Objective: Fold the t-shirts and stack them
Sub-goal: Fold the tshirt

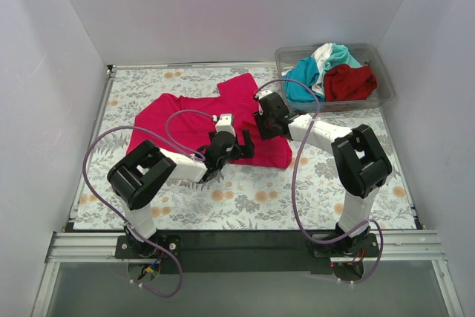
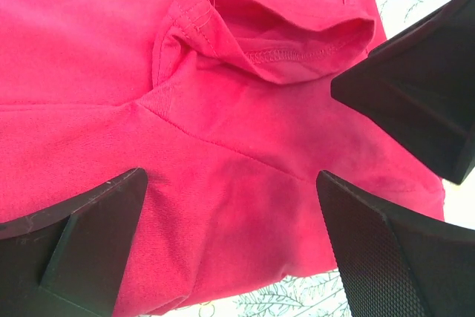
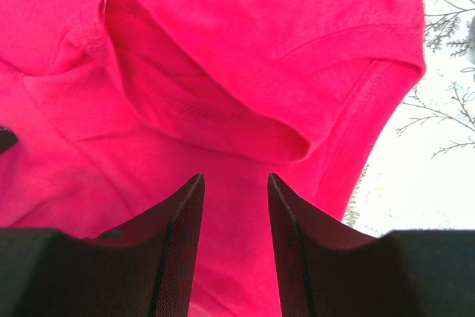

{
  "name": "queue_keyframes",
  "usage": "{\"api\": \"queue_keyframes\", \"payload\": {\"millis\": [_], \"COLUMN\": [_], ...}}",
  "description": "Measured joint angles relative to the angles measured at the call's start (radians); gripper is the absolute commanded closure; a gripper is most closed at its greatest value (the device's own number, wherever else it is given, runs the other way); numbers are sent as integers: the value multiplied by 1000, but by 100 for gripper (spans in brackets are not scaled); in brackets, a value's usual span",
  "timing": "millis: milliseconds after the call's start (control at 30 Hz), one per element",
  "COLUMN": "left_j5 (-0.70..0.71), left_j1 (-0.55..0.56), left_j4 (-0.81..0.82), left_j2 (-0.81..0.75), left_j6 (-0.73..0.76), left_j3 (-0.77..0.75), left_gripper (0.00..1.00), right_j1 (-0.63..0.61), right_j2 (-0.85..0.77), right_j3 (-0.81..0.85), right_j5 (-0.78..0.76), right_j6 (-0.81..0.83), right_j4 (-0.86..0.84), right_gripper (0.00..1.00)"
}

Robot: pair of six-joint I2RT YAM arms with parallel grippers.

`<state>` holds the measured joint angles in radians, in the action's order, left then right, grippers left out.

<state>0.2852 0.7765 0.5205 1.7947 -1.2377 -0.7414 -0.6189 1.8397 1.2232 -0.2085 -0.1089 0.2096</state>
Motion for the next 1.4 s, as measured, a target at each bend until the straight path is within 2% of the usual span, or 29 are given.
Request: {"api": "queue_keyframes", "payload": {"millis": [367,733,1000,1200,1400], "left_j5": [15,63,119,134,136], "left_j1": [7,65,109,122,125], "left_j4": [111,177,184,156,66], "left_j2": [19,-31,-37,-48,-77], "left_j6": [-19,-80,-113,-118,-107], "left_j3": [45,149,165,159,135], "left_gripper": [9,9,9,9,7], "right_j1": [22,73,130,141,134], "right_j2": [79,157,222,196,1], "right_j3": [0,123,242,234,105], "right_j5": [63,82,74,73,86], "right_j6": [-16,-14,9,23,31], "right_j4": [-33,-33,-34,-33,-34], "right_gripper": [65,64,64,64,63]}}
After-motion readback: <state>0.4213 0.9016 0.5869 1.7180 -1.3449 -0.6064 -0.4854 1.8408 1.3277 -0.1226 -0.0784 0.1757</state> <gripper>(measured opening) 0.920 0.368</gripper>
